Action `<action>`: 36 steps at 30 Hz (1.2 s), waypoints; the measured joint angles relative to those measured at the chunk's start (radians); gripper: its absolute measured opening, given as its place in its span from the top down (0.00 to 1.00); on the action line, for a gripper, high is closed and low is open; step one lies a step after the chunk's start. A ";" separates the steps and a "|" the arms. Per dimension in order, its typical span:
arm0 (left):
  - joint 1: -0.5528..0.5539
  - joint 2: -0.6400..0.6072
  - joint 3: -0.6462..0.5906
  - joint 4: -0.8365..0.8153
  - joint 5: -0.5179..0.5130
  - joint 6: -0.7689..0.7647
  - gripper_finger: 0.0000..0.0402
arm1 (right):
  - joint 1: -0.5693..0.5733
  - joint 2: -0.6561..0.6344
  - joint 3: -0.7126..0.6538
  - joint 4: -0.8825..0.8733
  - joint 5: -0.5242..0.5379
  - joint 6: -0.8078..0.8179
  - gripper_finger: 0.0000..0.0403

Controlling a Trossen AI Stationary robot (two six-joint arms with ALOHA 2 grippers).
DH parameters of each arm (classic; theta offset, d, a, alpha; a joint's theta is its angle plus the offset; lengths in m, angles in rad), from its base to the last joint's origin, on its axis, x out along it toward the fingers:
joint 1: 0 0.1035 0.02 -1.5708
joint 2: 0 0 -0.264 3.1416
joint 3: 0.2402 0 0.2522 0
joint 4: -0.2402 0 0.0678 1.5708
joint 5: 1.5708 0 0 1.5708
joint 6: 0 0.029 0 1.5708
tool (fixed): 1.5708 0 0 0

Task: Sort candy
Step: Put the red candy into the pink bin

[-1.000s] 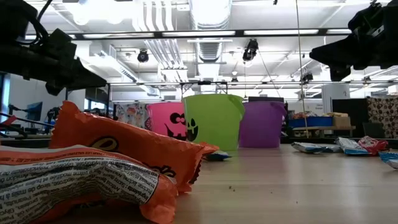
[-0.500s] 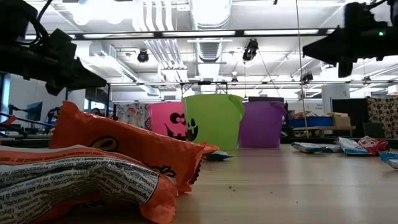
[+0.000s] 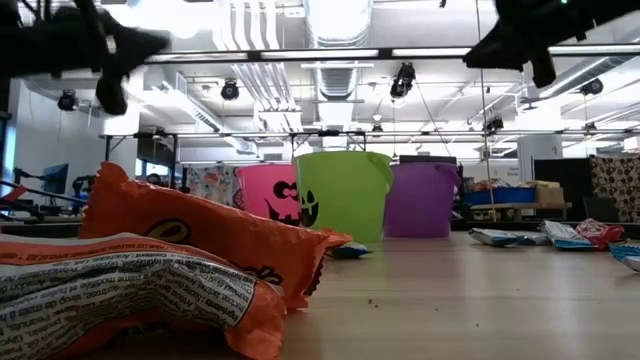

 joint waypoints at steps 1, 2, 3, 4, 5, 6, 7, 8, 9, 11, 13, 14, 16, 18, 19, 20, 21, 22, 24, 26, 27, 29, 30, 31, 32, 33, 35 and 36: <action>0.000 0.008 0.034 -0.053 0.017 -0.027 0.93 | -0.002 0.027 0.034 -0.064 0.000 0.039 0.87; 0.000 0.019 0.076 -0.152 0.014 -0.085 0.93 | -0.002 0.051 0.067 -0.127 0.000 0.079 0.87; 0.002 0.034 0.124 -0.295 -0.003 -0.166 0.93 | -0.002 0.075 0.098 -0.187 0.000 0.123 0.87; 0.002 0.052 0.177 -0.468 -0.010 -0.267 0.93 | -0.002 0.100 0.126 -0.241 -0.001 0.163 0.87; 0.002 0.076 0.236 -0.652 -0.010 -0.372 0.93 | -0.002 0.124 0.152 -0.293 -0.001 0.195 0.87; 0.002 0.107 0.299 -0.837 -0.005 -0.479 0.93 | -0.002 0.146 0.175 -0.340 -0.004 0.224 0.87; 0.002 0.145 0.359 -1.011 0.012 -0.586 0.93 | -0.002 0.169 0.193 -0.379 -0.009 0.244 0.87; 0.002 0.185 0.415 -1.167 0.038 -0.678 0.93 | -0.001 0.187 0.211 -0.409 -0.009 0.255 0.87; 0.002 0.227 0.464 -1.305 0.064 -0.754 0.93 | -0.002 0.200 0.230 -0.422 -0.006 0.258 0.87; 0.002 0.307 0.544 -1.497 0.112 -0.865 0.93 | -0.002 0.228 0.254 -0.435 -0.002 0.253 0.87; 0.002 0.373 0.608 -1.600 0.165 -0.907 0.93 | -0.002 0.253 0.268 -0.444 -0.002 0.226 0.87; 0.002 0.405 0.635 -1.630 0.186 -0.908 0.93 | -0.002 0.264 0.275 -0.440 -0.003 0.215 0.87; 0.001 0.463 0.673 -1.642 0.213 -0.893 0.93 | -0.002 0.276 0.285 -0.443 -0.004 0.184 0.87; 0.000 0.518 0.701 -1.626 0.244 -0.890 0.93 | -0.002 0.284 0.296 -0.436 -0.001 0.151 0.87; 0.000 0.547 0.714 -1.618 0.258 -0.889 0.93 | -0.002 0.286 0.297 -0.436 -0.001 0.145 0.87; 0.000 0.574 0.725 -1.604 0.271 -0.889 0.93 | -0.002 0.288 0.296 -0.441 -0.001 0.142 0.87; 0.000 0.602 0.738 -1.596 0.282 -0.888 0.93 | -0.002 0.290 0.295 -0.442 -0.003 0.143 0.87; 0.000 0.629 0.751 -1.593 0.290 -0.888 0.93 | -0.002 0.290 0.295 -0.442 -0.003 0.143 0.87; 0.001 0.686 0.779 -1.593 0.327 -0.879 0.93 | -0.002 0.286 0.295 -0.440 -0.003 0.143 0.87; 0.002 0.740 0.791 -1.614 0.333 -0.898 0.93 | -0.002 0.286 0.295 -0.439 -0.003 0.143 0.87; 0.007 0.768 0.791 -1.634 0.335 -0.924 0.93 | -0.002 0.286 0.295 -0.440 -0.003 0.142 0.87; 0.014 0.823 0.787 -1.625 0.336 -0.929 0.93 | -0.002 0.286 0.295 -0.440 -0.003 0.142 0.87; 0.014 0.849 0.784 -1.621 0.334 -0.928 0.93 | -0.002 0.286 0.295 -0.440 -0.003 0.142 0.87; 0.015 0.874 0.778 -1.625 0.334 -0.928 0.92 | -0.002 0.286 0.295 -0.440 -0.003 0.142 0.87; 0.016 0.902 0.776 -1.630 0.333 -0.928 0.91 | -0.002 0.286 0.295 -0.440 -0.004 0.141 0.87; 0.018 0.931 0.775 -1.623 0.331 -0.928 0.89 | -0.002 0.286 0.294 -0.440 -0.004 0.141 0.87; 0.020 0.986 0.775 -1.617 0.317 -0.928 0.84 | -0.002 0.286 0.294 -0.440 -0.011 0.141 0.87; 0.022 1.013 0.775 -1.618 0.316 -0.929 0.81 | -0.002 0.286 0.294 -0.440 -0.013 0.141 0.87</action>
